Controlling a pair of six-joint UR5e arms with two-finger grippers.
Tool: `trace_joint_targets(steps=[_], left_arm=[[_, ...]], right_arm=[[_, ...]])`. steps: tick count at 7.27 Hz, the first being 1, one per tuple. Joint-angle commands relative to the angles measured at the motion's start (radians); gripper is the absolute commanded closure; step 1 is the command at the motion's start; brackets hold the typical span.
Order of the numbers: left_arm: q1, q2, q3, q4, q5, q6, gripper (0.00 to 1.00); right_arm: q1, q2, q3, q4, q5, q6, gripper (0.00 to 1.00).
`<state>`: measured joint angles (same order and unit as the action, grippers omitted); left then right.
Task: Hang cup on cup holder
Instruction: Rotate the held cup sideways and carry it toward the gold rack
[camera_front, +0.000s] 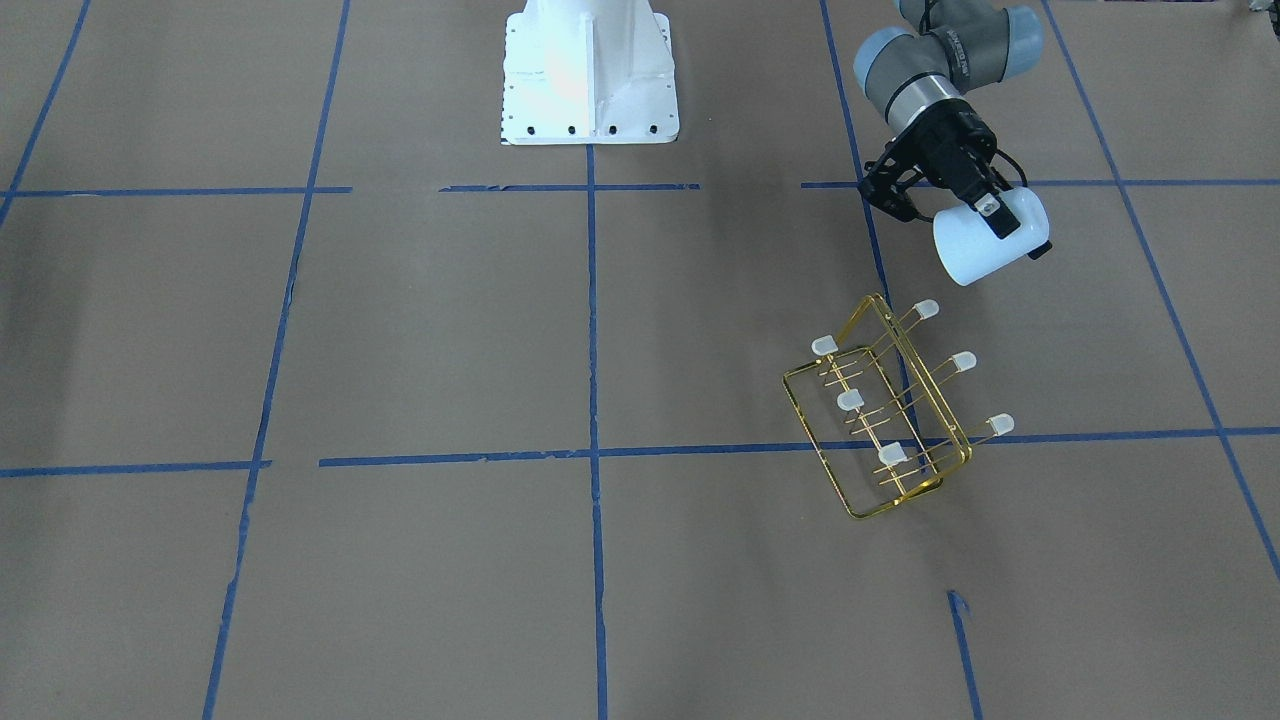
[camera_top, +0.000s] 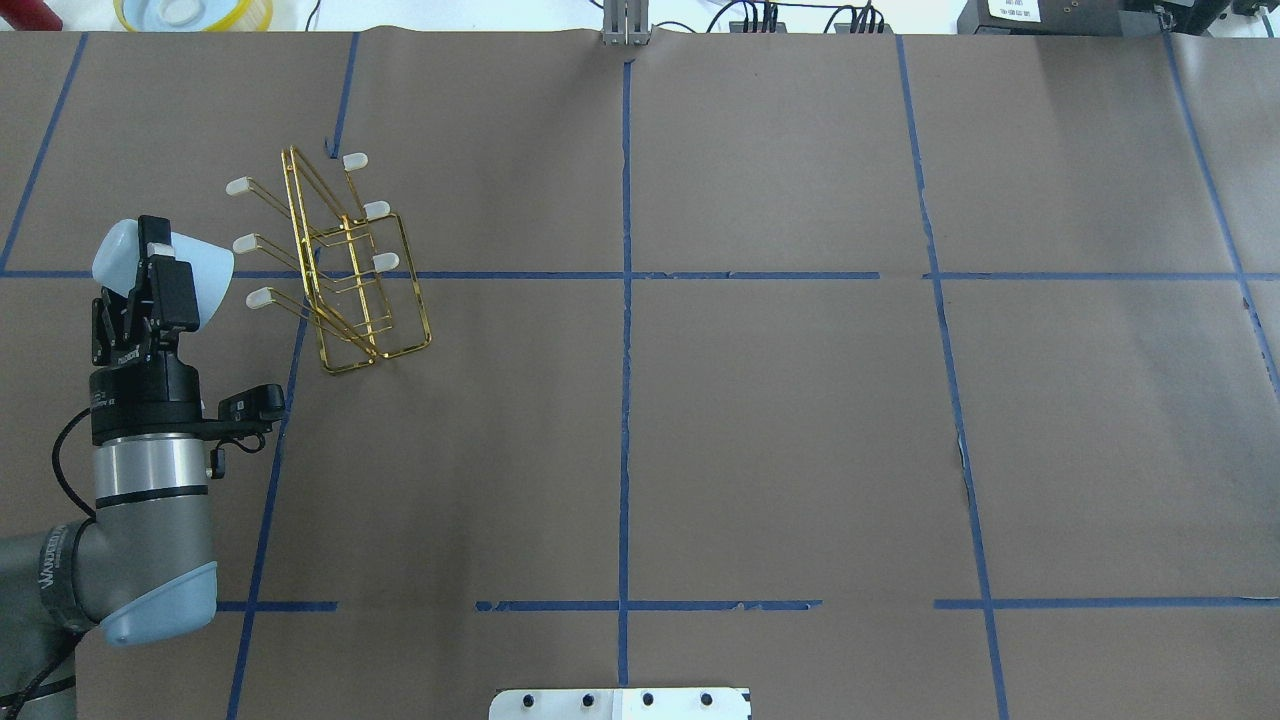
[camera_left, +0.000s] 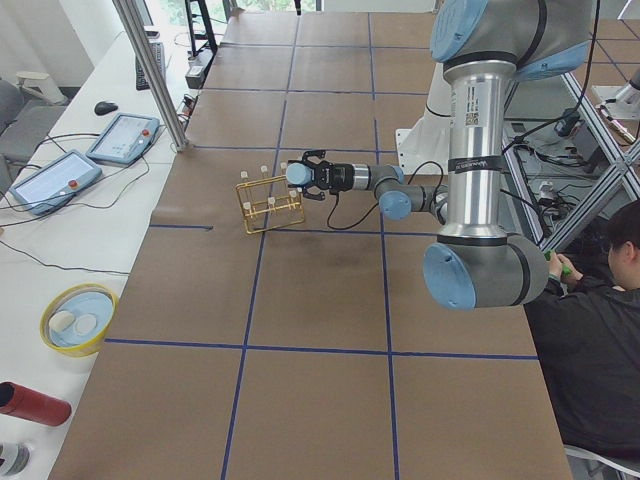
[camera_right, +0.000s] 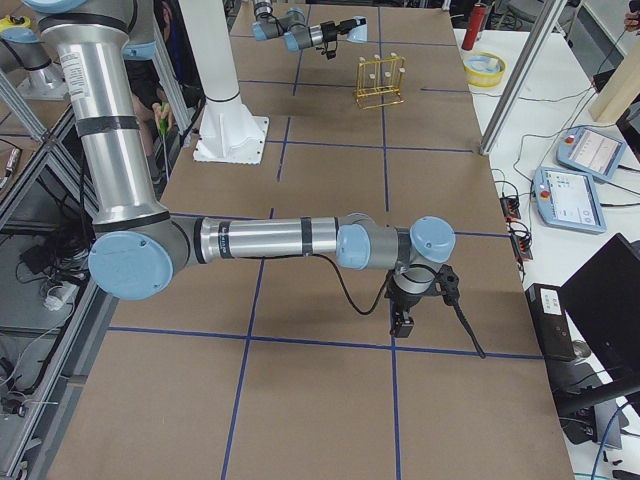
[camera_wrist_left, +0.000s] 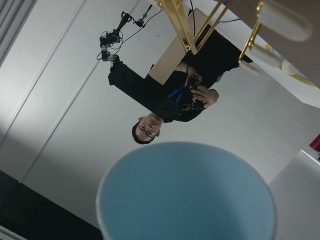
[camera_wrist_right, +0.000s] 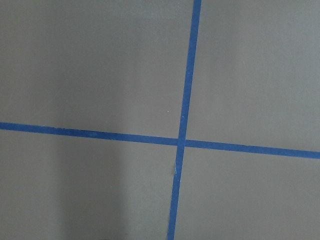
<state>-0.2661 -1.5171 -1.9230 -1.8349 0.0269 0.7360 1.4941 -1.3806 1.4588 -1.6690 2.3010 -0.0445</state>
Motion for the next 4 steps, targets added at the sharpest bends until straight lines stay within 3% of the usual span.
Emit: trace_joint_targets(steps=[1, 4], left_arm=[[0.002, -0.005, 0.033, 0.0, 0.004, 0.006, 1.0], [0.004, -0.04, 0.094, 0.0, 0.007, 0.013, 0.99]], right_arm=[[0.0, 0.0, 0.0, 0.0, 0.0, 0.0, 0.0], [0.0, 0.0, 0.0, 0.0, 0.0, 0.002, 0.0]])
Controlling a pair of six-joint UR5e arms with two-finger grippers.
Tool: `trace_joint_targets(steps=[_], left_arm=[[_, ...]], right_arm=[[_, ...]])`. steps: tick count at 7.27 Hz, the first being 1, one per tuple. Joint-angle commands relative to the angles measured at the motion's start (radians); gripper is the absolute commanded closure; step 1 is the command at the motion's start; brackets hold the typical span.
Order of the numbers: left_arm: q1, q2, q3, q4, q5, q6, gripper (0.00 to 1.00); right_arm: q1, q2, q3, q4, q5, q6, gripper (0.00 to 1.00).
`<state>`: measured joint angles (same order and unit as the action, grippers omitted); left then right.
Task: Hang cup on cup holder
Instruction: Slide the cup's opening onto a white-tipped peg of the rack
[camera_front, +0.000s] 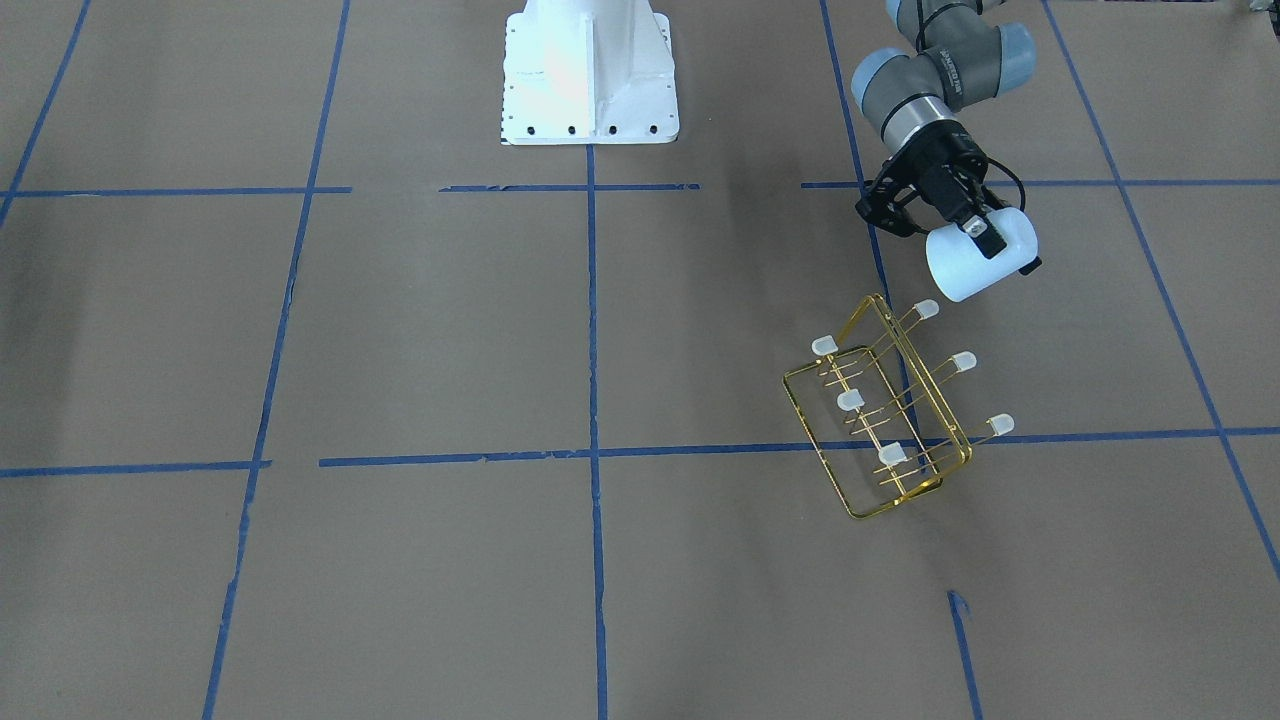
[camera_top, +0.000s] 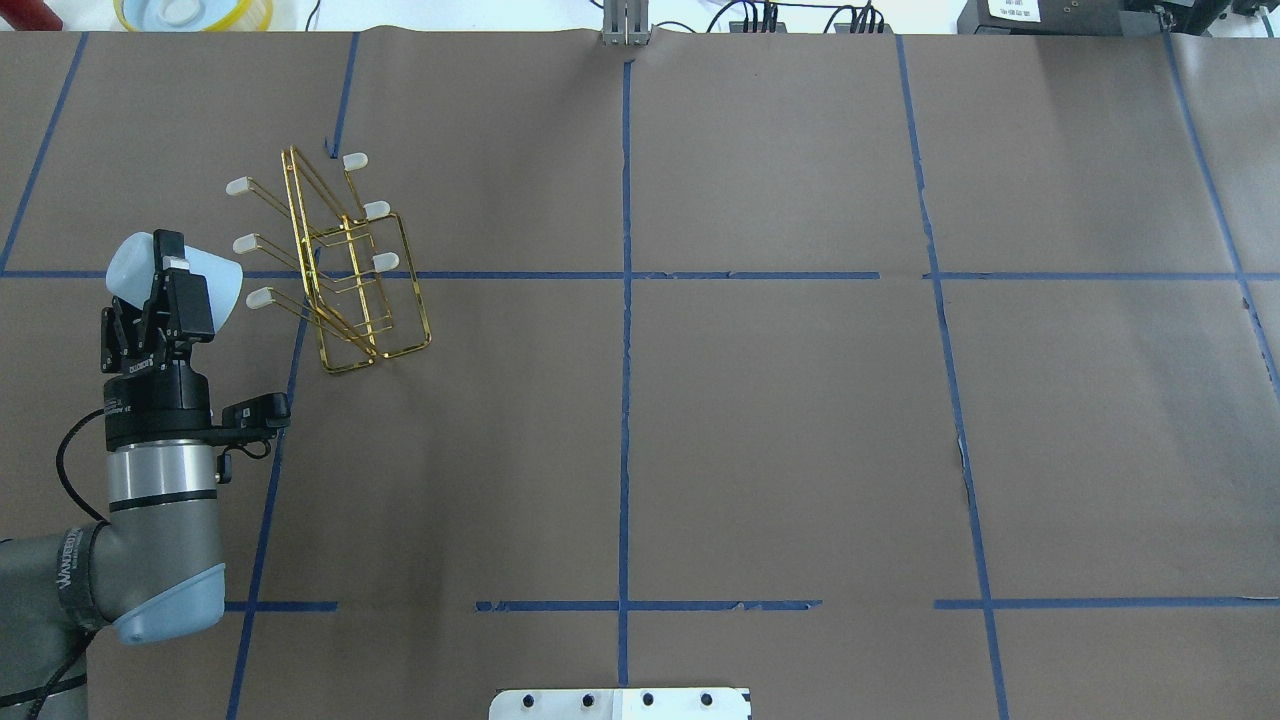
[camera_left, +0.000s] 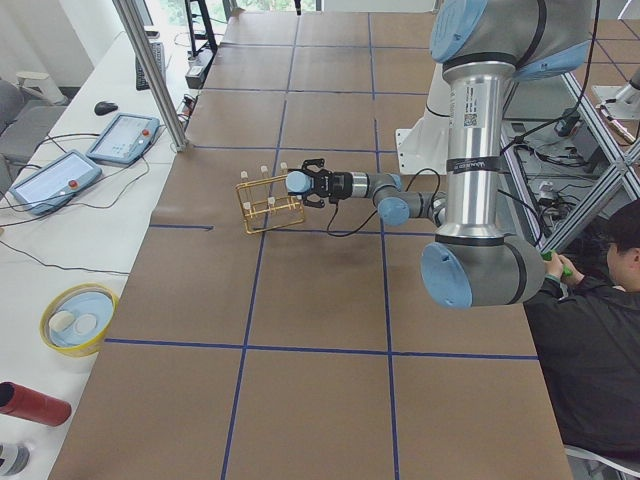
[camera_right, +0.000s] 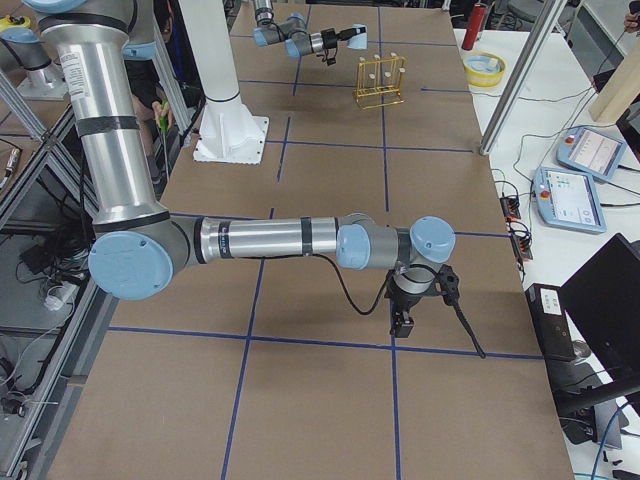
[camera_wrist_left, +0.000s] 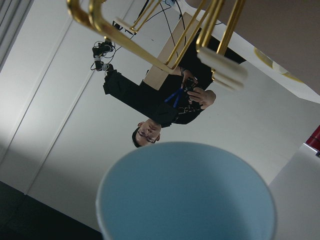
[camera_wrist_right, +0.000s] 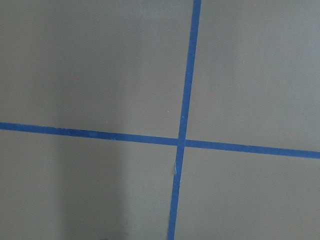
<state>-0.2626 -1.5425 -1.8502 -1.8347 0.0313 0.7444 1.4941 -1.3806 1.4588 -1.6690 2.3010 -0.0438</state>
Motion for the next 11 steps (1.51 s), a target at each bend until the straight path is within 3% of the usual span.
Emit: trace_joint_targets(steps=[1, 11], left_arm=[[0.0, -0.015, 0.02, 0.0, 0.034, 0.053, 0.97], [0.003, -0.079, 0.121, 0.0, 0.048, 0.066, 0.96]], right_arm=[[0.0, 0.0, 0.0, 0.0, 0.0, -0.001, 0.0], [0.0, 0.0, 0.0, 0.0, 0.0, -0.001, 0.0]])
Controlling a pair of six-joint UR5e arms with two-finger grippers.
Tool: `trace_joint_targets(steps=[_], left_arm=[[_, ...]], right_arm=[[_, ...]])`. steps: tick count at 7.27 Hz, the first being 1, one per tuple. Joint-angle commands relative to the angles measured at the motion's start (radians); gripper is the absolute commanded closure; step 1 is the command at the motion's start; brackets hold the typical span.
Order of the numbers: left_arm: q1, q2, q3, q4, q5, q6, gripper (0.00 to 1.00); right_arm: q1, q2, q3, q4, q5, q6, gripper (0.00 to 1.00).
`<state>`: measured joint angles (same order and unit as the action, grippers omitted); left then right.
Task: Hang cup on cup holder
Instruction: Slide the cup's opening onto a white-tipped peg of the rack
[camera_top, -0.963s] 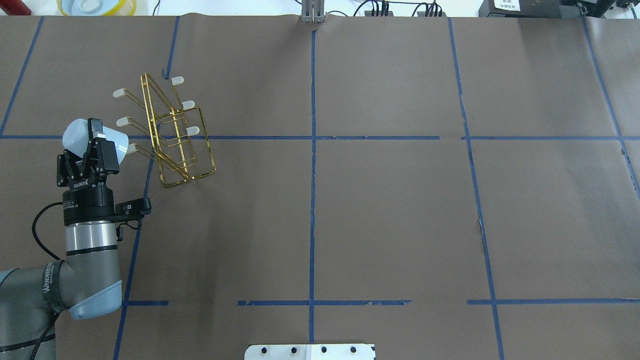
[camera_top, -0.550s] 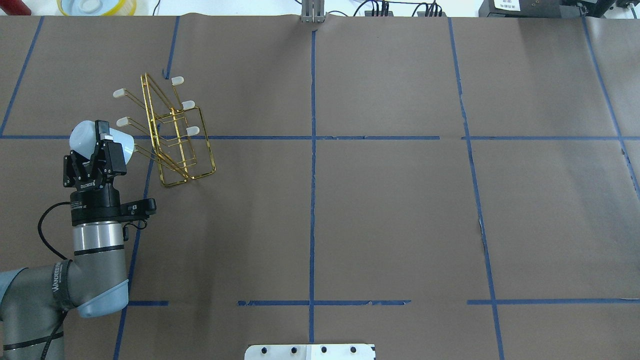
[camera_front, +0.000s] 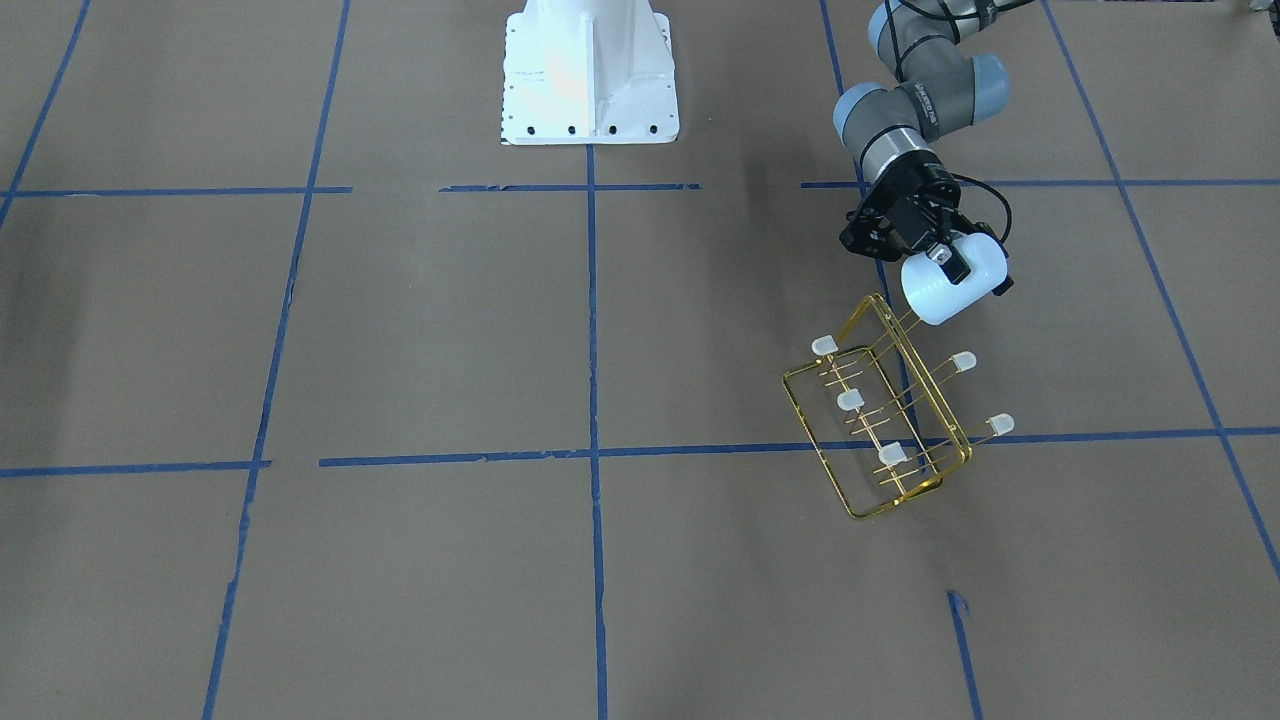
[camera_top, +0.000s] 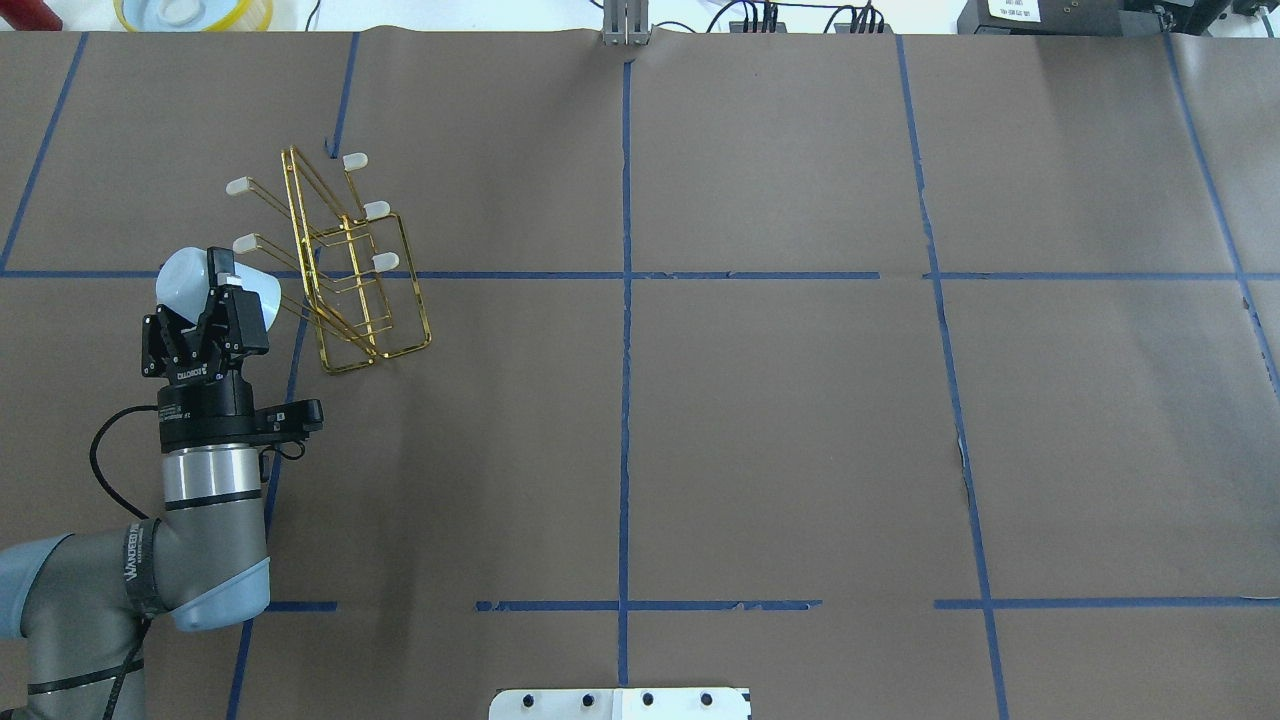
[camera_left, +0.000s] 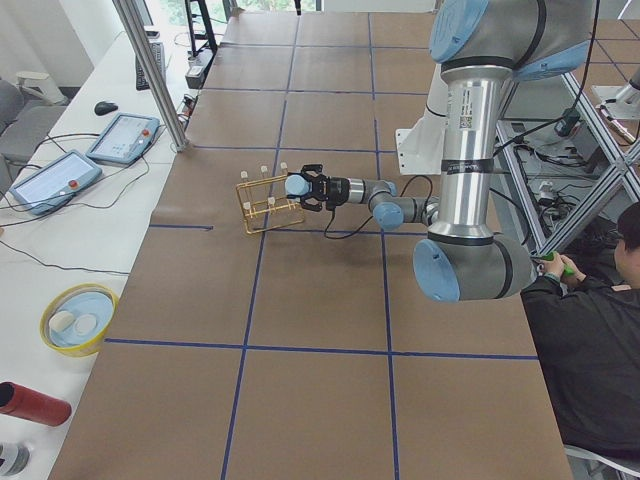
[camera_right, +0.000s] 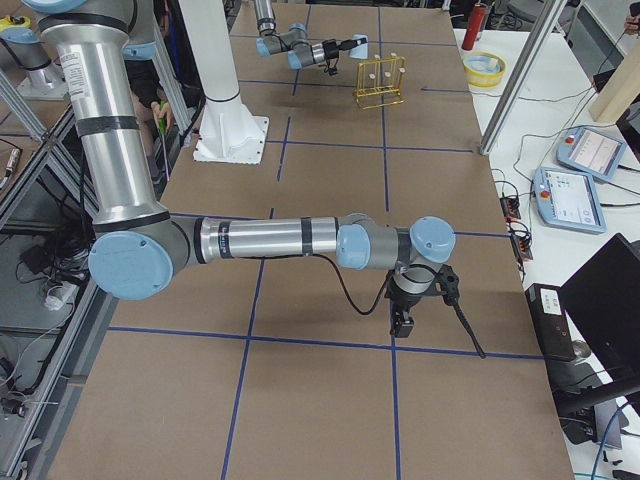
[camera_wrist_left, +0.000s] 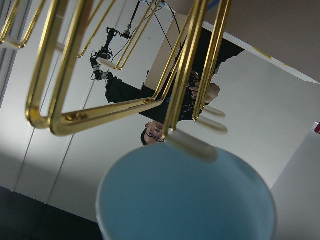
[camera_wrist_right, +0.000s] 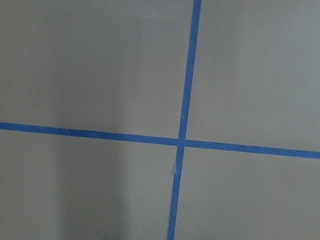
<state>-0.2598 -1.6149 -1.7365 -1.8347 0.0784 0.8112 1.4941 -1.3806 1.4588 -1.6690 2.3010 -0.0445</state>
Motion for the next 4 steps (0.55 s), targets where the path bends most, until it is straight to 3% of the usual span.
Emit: trace_joint_targets(steps=[1, 4], left_arm=[[0.002, -0.013, 0.017, 0.0, 0.001, -0.001, 0.96], [0.002, -0.051, 0.069, -0.002, 0.001, -0.006, 0.96]], right_arm=[[0.0, 0.0, 0.0, 0.0, 0.0, 0.0, 0.0], [0.0, 0.0, 0.0, 0.002, 0.0, 0.002, 0.0]])
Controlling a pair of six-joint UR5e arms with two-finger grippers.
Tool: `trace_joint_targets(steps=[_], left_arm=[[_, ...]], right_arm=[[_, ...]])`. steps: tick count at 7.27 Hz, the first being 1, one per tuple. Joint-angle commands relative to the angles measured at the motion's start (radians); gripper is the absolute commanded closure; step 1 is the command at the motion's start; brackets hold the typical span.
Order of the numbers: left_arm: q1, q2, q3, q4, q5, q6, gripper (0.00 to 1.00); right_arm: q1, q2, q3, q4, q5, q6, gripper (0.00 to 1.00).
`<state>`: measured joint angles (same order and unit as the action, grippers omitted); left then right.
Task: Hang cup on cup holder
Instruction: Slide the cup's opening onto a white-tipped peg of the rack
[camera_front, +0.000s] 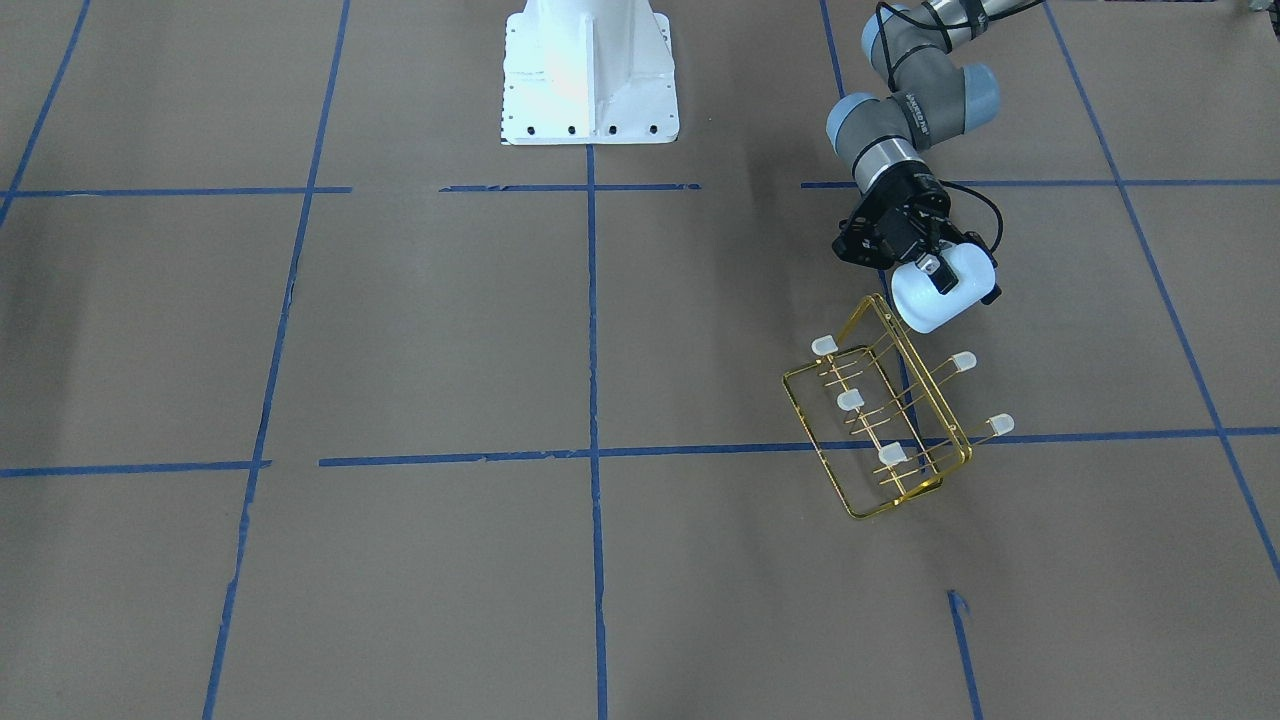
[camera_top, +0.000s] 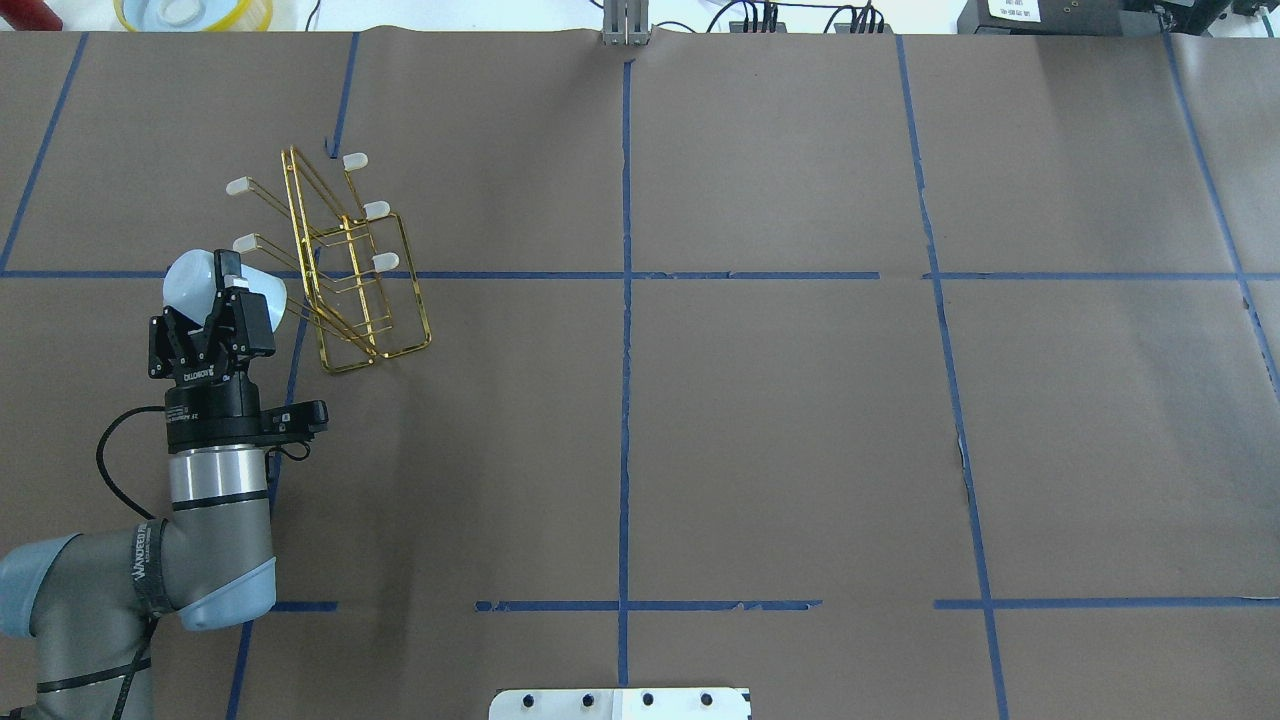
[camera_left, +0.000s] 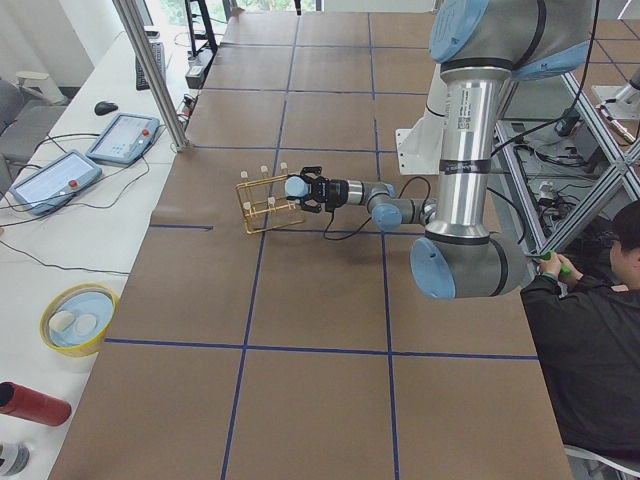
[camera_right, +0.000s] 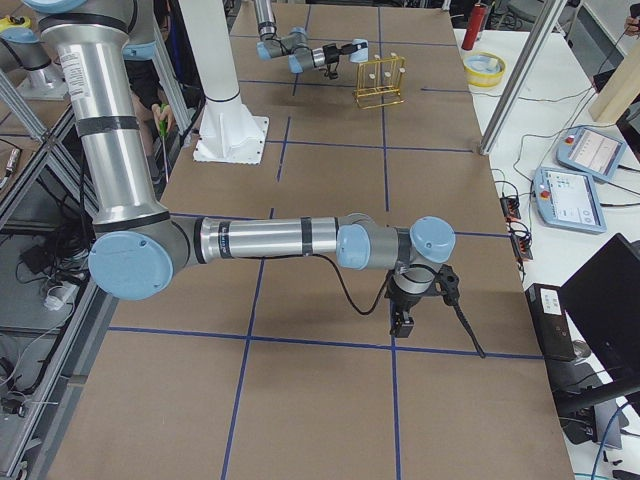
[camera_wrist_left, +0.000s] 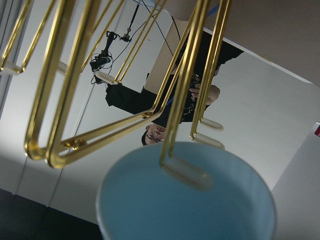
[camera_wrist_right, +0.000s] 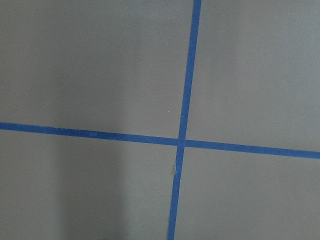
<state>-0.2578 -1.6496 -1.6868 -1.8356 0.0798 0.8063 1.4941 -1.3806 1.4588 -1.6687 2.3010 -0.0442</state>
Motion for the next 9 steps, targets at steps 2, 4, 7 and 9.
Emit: trace_joint_targets(steps=[2, 4, 7, 9], left_arm=[[0.002, -0.051, 0.062, -0.004, -0.002, -0.002, 0.96], [0.002, -0.062, 0.078, -0.007, -0.002, -0.002, 0.95], [0.009, -0.061, 0.099, -0.002, 0.0, -0.036, 0.95], [0.009, -0.061, 0.098, -0.002, -0.002, -0.036, 0.69]], right_arm=[[0.0, 0.0, 0.0, 0.0, 0.0, 0.0, 0.0], [-0.002, 0.0, 0.0, 0.0, 0.0, 0.0, 0.0], [0.0, 0.0, 0.0, 0.0, 0.0, 0.0, 0.0], [0.0, 0.0, 0.0, 0.0, 0.0, 0.0, 0.0]])
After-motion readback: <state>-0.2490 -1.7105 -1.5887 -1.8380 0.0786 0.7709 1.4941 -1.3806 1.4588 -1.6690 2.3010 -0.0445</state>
